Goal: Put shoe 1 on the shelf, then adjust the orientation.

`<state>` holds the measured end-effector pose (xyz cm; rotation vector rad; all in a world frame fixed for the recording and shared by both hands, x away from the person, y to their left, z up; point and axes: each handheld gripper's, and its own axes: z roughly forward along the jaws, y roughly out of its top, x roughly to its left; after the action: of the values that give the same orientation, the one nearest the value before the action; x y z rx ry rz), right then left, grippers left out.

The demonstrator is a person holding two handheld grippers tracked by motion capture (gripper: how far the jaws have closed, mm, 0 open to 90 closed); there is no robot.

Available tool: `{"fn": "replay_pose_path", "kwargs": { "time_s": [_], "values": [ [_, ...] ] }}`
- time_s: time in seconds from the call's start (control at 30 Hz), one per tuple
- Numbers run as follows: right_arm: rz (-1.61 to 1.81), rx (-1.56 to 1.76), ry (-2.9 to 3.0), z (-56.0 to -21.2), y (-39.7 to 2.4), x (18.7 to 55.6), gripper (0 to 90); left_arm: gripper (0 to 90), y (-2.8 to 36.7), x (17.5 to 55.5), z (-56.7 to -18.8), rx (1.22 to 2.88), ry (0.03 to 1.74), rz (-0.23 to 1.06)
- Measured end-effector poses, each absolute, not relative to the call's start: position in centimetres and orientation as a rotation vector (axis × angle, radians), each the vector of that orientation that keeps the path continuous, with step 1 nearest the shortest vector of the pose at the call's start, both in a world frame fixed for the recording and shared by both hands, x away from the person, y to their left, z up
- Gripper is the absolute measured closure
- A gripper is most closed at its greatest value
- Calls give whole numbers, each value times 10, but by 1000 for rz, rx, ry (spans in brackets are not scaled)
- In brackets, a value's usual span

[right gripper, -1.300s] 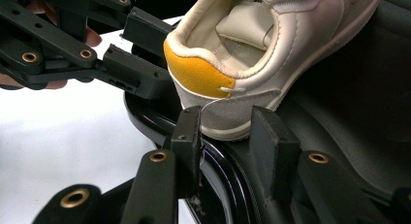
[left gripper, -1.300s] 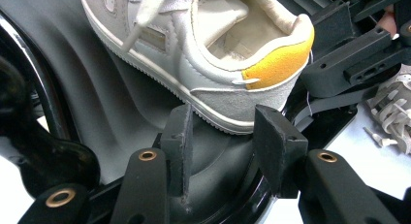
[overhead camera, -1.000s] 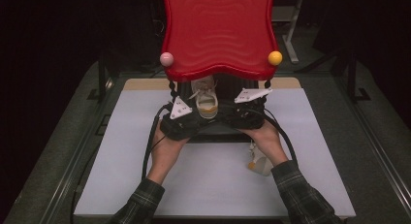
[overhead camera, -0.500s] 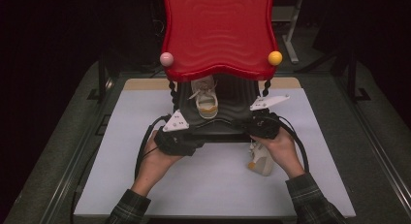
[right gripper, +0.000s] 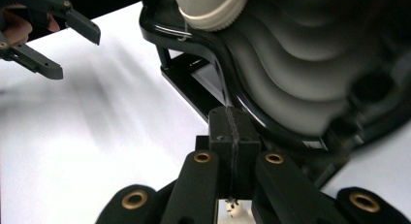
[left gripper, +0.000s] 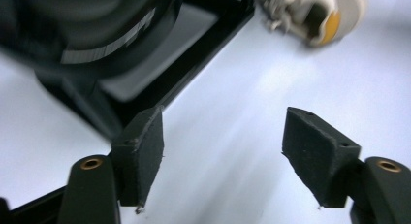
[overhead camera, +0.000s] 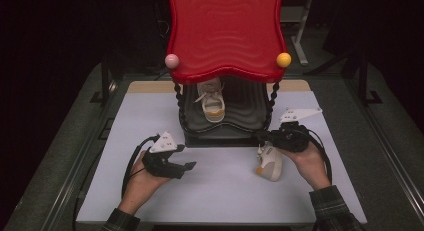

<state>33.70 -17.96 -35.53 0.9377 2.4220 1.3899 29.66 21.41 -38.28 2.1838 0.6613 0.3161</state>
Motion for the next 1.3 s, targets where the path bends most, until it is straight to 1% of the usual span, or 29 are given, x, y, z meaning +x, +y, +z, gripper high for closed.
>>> {"fn": "replay_pose_path", "kwargs": {
  "time_s": [0.03, 0.13, 0.17, 0.33, 0.43, 0.63, 0.9, 1.3],
  "values": [
    [1393, 958, 2415, -358, -188, 335, 896, 267, 221, 295, -389, 2195, 679, 314],
    [1387, 973, 2416, -360, -195, 334, 896, 247, 228, 293, -396, 2221, 689, 317],
    [1378, 993, 2409, -362, -203, 332, 896, 208, 235, 291, -402, 2234, 707, 305],
    [1358, 1037, 2402, -369, -220, 327, 896, 161, 248, 287, -416, 2280, 730, 321],
    [1352, 1051, 2398, -371, -228, 324, 896, 157, 262, 289, -430, 2306, 791, 311],
    [1330, 1093, 2394, -376, -239, 322, 896, 143, 273, 294, -445, 2321, 822, 310],
    [1293, 1106, 2418, -384, -239, 326, 896, 130, 281, 294, -452, 2247, 759, 322],
    [1215, 1106, 2436, -392, -234, 325, 896, 130, 282, 293, -452, 2244, 759, 325]
  ]
}}
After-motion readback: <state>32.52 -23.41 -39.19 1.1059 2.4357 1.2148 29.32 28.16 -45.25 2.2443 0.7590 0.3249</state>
